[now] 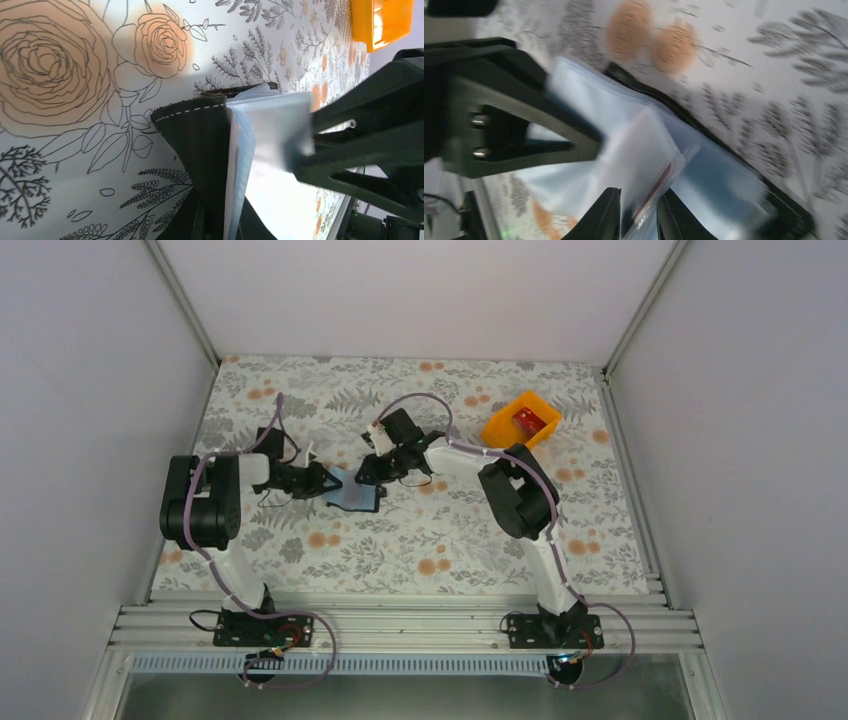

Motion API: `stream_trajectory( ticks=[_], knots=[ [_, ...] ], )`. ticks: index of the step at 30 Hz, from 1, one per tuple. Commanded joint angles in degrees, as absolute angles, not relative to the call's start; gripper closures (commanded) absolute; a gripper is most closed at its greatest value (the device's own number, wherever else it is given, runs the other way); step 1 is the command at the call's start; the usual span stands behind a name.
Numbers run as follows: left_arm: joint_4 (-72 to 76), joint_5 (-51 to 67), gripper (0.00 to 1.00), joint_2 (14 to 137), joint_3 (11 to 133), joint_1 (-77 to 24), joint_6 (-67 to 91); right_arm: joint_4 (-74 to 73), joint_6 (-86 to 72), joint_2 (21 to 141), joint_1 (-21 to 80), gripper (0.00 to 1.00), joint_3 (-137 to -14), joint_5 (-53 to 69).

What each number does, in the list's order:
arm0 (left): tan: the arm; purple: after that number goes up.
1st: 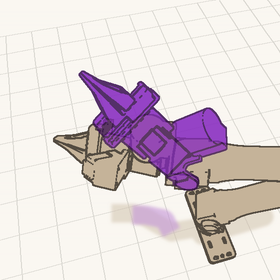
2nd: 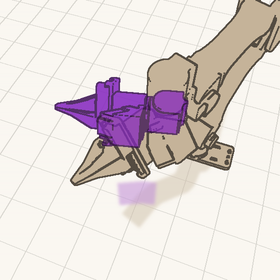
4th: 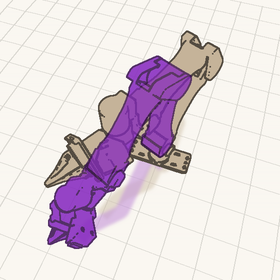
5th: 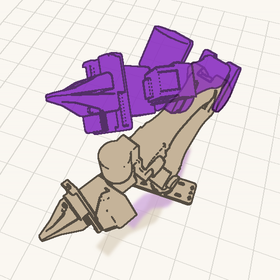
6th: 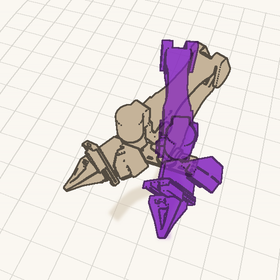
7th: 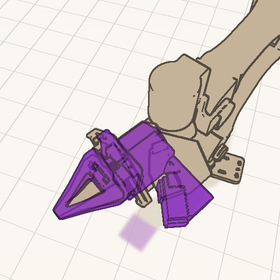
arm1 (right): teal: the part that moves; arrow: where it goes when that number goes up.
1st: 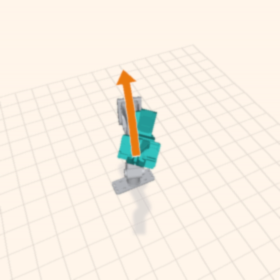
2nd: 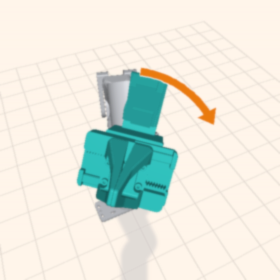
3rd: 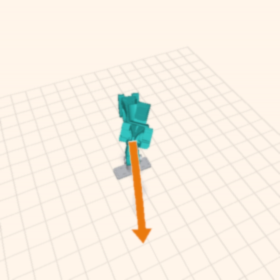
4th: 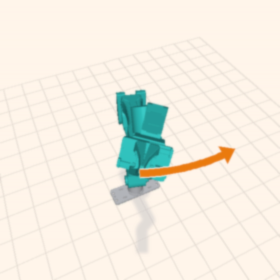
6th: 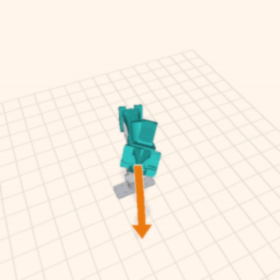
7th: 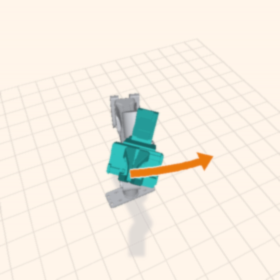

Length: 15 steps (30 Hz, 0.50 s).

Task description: Take the credit cards out of the card holder

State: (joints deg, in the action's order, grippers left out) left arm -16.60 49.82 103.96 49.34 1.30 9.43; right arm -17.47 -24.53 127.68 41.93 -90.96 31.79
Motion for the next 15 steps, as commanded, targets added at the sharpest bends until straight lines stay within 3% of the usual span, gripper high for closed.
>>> stream_trajectory(
  ticks=[1,15],
  knots=[
    [-17.87,51.22,0.97,104.7,51.16,0.7,7.15,-12.37,-24.78,127.02,42.79,0.77,-94.2,39.79],
    [-27.06,52.72,0.98,91.96,60.14,0.63,-7.73,-15.26,-18.86,113.9,36.25,0.61,-90.11,35.84]
  ],
)
